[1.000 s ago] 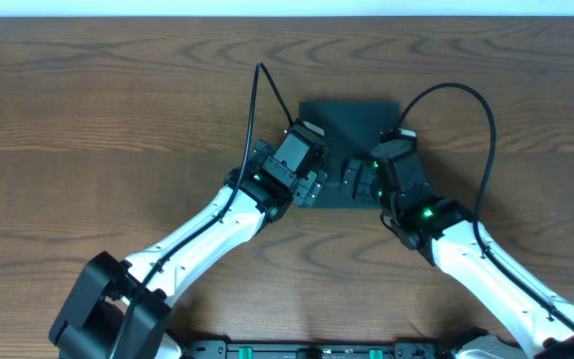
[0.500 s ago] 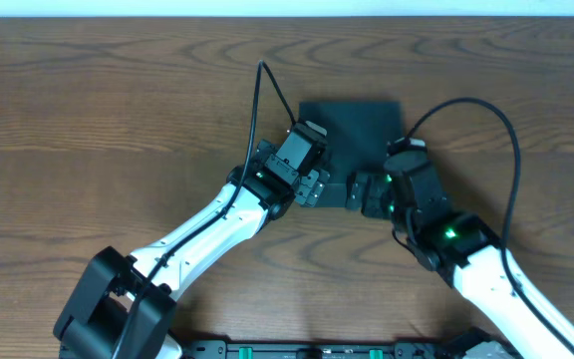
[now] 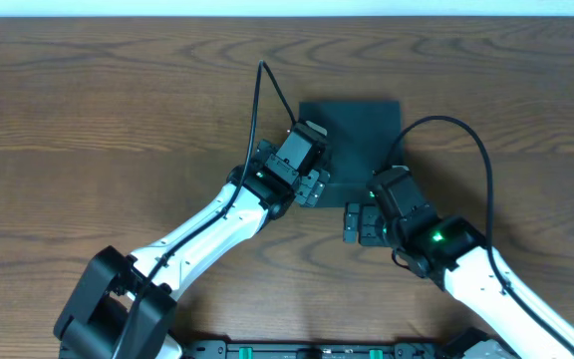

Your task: Pack container

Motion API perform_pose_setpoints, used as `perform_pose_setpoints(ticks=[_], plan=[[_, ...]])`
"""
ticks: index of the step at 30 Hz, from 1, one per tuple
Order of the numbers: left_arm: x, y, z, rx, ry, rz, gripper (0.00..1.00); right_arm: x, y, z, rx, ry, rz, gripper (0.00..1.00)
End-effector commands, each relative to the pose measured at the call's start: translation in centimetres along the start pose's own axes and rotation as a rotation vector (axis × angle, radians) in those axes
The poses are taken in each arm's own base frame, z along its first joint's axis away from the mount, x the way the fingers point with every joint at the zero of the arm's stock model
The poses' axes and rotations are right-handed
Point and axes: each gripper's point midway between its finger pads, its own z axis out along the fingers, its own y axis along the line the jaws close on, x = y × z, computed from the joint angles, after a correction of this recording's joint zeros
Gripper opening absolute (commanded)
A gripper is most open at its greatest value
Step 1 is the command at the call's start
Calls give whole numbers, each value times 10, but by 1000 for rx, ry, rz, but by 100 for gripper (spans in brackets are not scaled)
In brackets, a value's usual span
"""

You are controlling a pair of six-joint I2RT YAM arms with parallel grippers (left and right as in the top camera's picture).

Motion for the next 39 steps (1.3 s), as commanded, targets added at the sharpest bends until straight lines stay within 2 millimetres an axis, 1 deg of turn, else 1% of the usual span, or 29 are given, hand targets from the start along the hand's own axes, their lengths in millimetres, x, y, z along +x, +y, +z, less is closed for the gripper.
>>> perform_pose_setpoints(ticks=[1,3,8,10,12,15,21,27,30,39], plan=[[13,-4,11,15,51,10,95,12,-7,15,45,38,-18,99],[13,-4,11,16,50,13,96,10,-13,22,88,33,-21,99],[12,-4,11,16,47,12,96,9,-15,42,118,47,-24,99],[12,-4,11,16,47,13,96,8,-20,50,151,44,-12,99],[12,-4,11,15,48,13,95,6,-25,56,187,31,3,99],[12,-4,11,16,47,13,96,1,-27,62,205,8,3,99],[12,-4,11,16,48,13,96,-15,-30,65,236,-71,17,99],[12,-4,11,16,48,13,95,-16,-35,73,253,-67,29,99],[12,-4,11,16,48,13,95,-17,-35,75,252,-69,30,99],[12,-4,11,16,48,12,96,-31,-31,76,240,-128,37,99]])
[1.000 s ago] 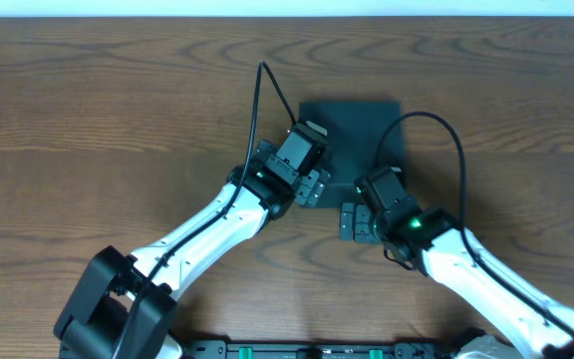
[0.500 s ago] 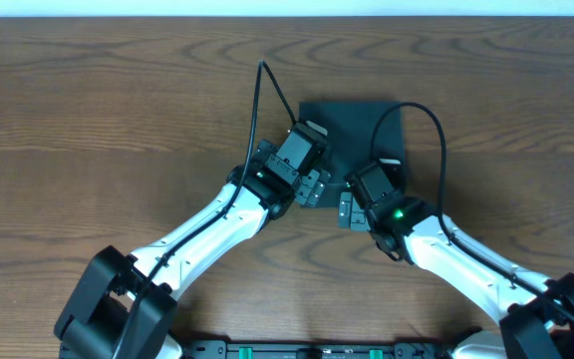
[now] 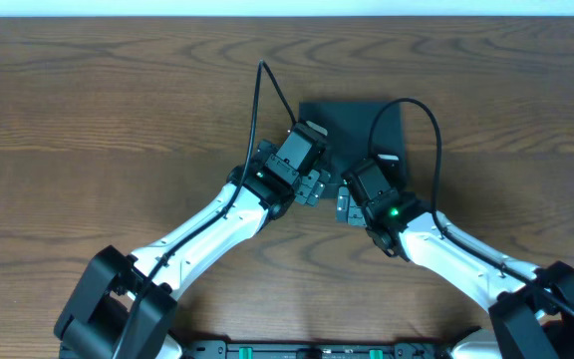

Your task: Pack container

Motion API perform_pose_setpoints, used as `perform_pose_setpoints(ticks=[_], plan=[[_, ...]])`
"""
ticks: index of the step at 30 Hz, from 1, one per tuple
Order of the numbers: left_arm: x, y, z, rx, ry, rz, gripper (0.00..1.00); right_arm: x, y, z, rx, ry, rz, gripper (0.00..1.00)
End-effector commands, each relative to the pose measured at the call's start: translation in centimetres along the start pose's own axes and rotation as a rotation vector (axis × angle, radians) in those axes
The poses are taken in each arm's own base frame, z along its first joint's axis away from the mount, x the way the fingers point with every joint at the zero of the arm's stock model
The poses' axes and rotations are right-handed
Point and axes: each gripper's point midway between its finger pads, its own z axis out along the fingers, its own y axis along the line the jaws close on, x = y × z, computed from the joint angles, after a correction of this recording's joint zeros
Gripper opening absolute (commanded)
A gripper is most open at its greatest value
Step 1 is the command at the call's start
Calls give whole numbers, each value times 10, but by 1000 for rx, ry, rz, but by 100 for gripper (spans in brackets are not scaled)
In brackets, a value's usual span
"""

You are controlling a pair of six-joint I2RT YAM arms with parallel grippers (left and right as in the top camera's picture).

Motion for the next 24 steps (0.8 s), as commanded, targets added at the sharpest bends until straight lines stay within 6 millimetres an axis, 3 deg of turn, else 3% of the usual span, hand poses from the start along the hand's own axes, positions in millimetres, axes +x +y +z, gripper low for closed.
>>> perform_pose_setpoints(ticks=[1,7,11,18,24], plan=[[12,-4,11,15,49,12,96,-4,-9,3,45,-27,16,99],[11,0,10,-5,42,12,96,-3,-6,3,14,-9,28,99],[1,10,-2,-53,2,6,96,-14,1,-12,-35,-45,44,99],[-28,20,-56,-50,-139,-11,96,-53,3,-81,-158,-226,75,99],[-37,46,-114,-123,-237,-16,96,-61,-12,-135,-199,-322,20,99]])
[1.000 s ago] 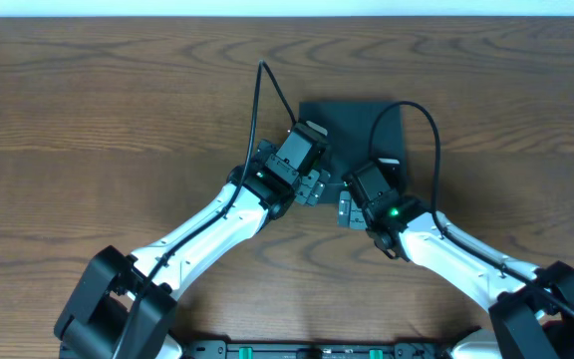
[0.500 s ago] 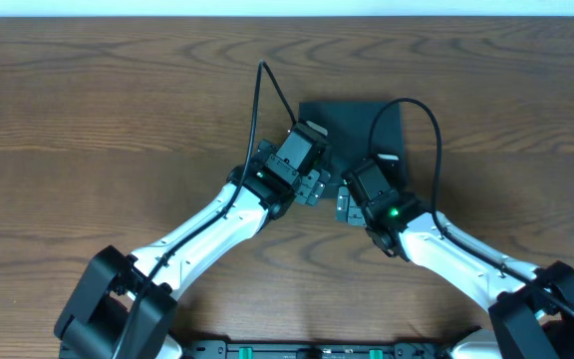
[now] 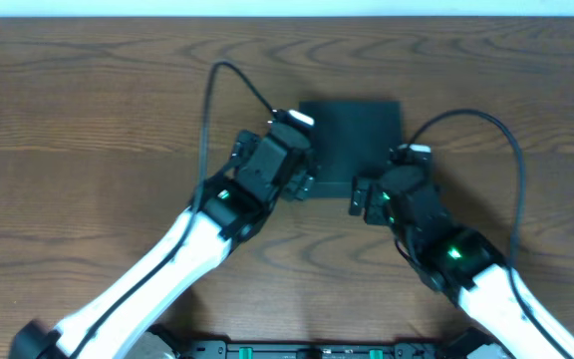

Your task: Pack container

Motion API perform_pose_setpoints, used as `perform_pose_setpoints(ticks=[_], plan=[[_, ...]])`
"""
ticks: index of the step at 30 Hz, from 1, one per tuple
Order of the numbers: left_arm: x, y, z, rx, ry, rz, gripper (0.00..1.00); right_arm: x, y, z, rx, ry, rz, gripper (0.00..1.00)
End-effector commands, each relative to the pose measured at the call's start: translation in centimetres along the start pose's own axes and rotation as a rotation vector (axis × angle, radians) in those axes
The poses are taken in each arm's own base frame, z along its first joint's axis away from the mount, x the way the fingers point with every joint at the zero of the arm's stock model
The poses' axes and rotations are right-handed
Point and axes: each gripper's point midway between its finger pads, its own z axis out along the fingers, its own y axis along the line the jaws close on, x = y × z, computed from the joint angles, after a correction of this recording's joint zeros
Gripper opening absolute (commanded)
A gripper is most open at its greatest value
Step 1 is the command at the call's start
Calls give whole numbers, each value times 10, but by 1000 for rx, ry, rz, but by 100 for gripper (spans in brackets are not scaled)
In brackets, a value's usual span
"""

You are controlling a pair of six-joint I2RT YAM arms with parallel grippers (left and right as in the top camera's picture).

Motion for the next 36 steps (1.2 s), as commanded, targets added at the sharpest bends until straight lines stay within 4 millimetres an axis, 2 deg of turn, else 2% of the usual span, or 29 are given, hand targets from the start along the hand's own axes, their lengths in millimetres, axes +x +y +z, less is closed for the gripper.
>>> perform_pose_setpoints(ticks=[1,5,7,12,18,21,23,25,29,36], plan=[[-6,19,-29,-55,-44,32,96,-18,-7,-25,2,-66,-37,99],[1,38,-66,-92,-56,28,96,-23,-25,-56,52,-87,-44,99],[11,47,-88,-100,-49,31,96,-23,-37,-75,93,-88,-49,99],[40,62,-129,-98,-27,2,96,-21,-54,-117,103,-95,-47,99],[70,78,-167,-102,-30,-20,96,2,-77,-152,91,-96,39,99],[90,84,-179,-108,7,-5,96,12,-80,-167,34,-108,79,99],[107,79,-184,-68,48,-40,96,20,-85,-175,9,-115,141,99],[114,77,-186,-47,70,-30,95,26,-89,-176,18,-101,165,99],[117,75,-189,-31,69,-27,96,42,-100,-176,68,-40,141,99],[119,76,-195,-18,32,-30,96,38,-94,-175,44,-51,133,99]])
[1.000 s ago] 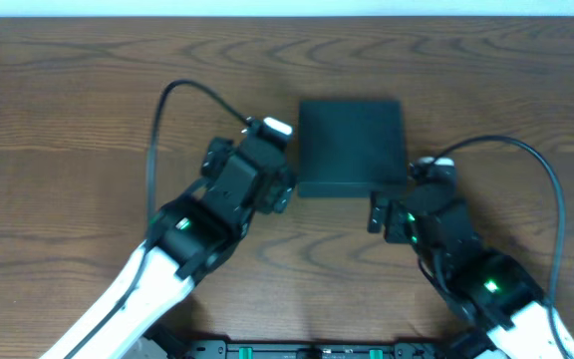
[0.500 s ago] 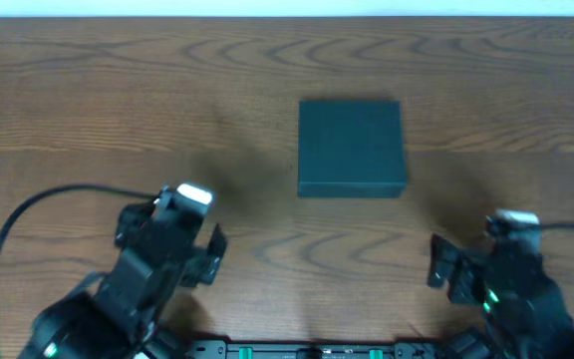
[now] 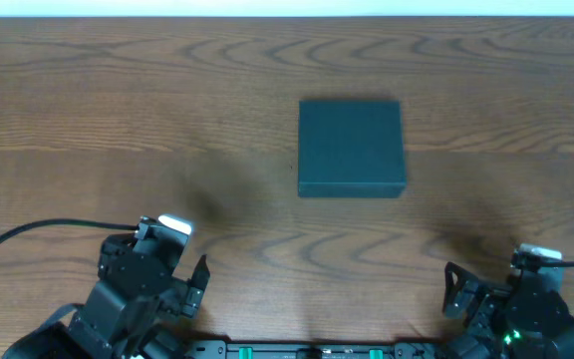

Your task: Pack container

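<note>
A dark teal, flat square box (image 3: 352, 148) lies shut on the wooden table (image 3: 118, 120), a little right of the middle. Nothing touches it. My left gripper (image 3: 199, 287) is drawn back to the near left edge of the table, with its fingers apart and nothing between them. At the near right edge my right gripper (image 3: 450, 291) is also open and holds nothing. Both are far in front of the box.
Only the bare wooden table surrounds the box. The left arm's black cable (image 3: 38, 231) trails along the near left. The table's far edge meets a pale wall at the top of the view.
Both arms have drawn back from the box's near edge to the front corners of the table. The box now shows whole and lies where it was.
The left gripper was at the box's near left corner while the right stood just in front of it. Then both were at the box's front edge, right over its near part. Then both were slightly back, and now they are far from the shut box.
</note>
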Motion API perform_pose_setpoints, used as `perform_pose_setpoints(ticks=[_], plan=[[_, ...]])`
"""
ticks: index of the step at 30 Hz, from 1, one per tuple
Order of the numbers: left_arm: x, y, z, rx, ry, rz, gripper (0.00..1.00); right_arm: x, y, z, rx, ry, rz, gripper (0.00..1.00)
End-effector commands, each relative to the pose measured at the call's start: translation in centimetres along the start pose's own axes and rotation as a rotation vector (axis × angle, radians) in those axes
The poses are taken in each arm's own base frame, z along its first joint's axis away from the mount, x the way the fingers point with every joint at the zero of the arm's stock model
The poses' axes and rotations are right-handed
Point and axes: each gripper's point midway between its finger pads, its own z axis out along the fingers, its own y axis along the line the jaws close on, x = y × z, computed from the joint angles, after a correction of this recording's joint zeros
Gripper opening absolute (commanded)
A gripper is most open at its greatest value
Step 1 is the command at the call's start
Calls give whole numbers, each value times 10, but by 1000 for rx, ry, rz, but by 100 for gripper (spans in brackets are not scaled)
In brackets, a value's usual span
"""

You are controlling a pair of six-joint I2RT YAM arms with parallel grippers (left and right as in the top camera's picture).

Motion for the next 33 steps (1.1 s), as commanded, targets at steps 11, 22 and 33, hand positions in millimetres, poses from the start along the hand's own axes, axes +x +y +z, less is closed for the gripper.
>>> perform_pose_setpoints(ticks=[11,22,33], plan=[[23,11,-41,69,-197,-135,96,-13,28,-8,-146,-75,-382,99],[18,-10,-18,143,-280,-83,95,-7,39,-46,-350,-244,-500,99],[32,-15,42,63,-224,-74,96,-9,69,-4,-403,-289,-563,99]])
